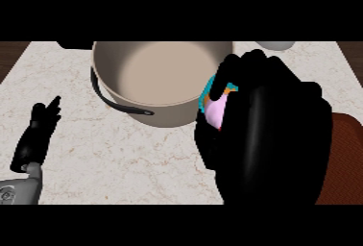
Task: Pick the cupcake from the tray and place it in the pot
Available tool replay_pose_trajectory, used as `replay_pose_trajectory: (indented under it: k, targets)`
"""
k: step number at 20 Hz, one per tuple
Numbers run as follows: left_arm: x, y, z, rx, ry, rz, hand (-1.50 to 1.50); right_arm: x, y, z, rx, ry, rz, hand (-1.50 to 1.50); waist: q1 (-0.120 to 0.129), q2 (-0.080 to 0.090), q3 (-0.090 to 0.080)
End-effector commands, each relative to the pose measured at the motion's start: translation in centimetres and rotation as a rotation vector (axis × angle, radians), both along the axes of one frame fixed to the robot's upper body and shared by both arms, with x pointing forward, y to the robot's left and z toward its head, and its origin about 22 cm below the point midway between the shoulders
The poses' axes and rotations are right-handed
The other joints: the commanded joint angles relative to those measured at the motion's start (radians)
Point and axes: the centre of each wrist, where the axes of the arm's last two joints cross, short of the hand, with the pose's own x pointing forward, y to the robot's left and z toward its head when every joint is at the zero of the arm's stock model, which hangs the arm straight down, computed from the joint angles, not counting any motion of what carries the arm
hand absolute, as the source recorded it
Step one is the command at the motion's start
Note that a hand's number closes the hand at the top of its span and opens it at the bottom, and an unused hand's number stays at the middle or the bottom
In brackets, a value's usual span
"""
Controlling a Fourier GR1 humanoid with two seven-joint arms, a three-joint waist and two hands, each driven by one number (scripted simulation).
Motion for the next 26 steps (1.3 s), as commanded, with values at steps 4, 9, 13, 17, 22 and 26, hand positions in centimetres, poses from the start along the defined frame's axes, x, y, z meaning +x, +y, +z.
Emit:
replay_pose_trajectory:
  k: [4, 9, 13, 17, 22, 26]
  targets:
    - [0.4, 0.2, 0.1, -0.013, 0.002, -0.025, 0.0, 5.8, 2.1, 4.5, 0.124, 0.174, -0.134, 1.5, 0.023, 0.006, -0.001]
    - [1.0, -0.1, 0.4, 0.014, -0.014, -0.045, 0.0, 10.2, 3.5, 4.1, 0.186, 0.247, -0.132, 1.5, 0.033, 0.013, 0.0]
    - [1.7, -1.4, 0.9, 0.009, -0.024, -0.025, 0.0, 12.9, 4.2, 3.2, 0.2, 0.346, -0.113, 1.5, 0.03, 0.012, 0.001]
    - [2.0, -1.9, 0.4, -0.006, -0.018, -0.057, 0.0, 15.6, 5.2, 0.5, 0.196, 0.415, -0.127, 1.5, 0.05, 0.02, 0.0]
    - [1.3, -1.6, -0.8, -0.007, -0.024, -0.04, 0.0, 18.2, 2.8, -1.9, 0.398, 0.514, -0.115, -1.5, 0.049, 0.023, 0.001]
    - [2.0, 0.1, 1.4, 0.011, -0.03, -0.052, 0.0, 18.8, 3.7, -1.9, 0.477, 0.429, -0.052, -1.5, 0.06, 0.022, 0.001]
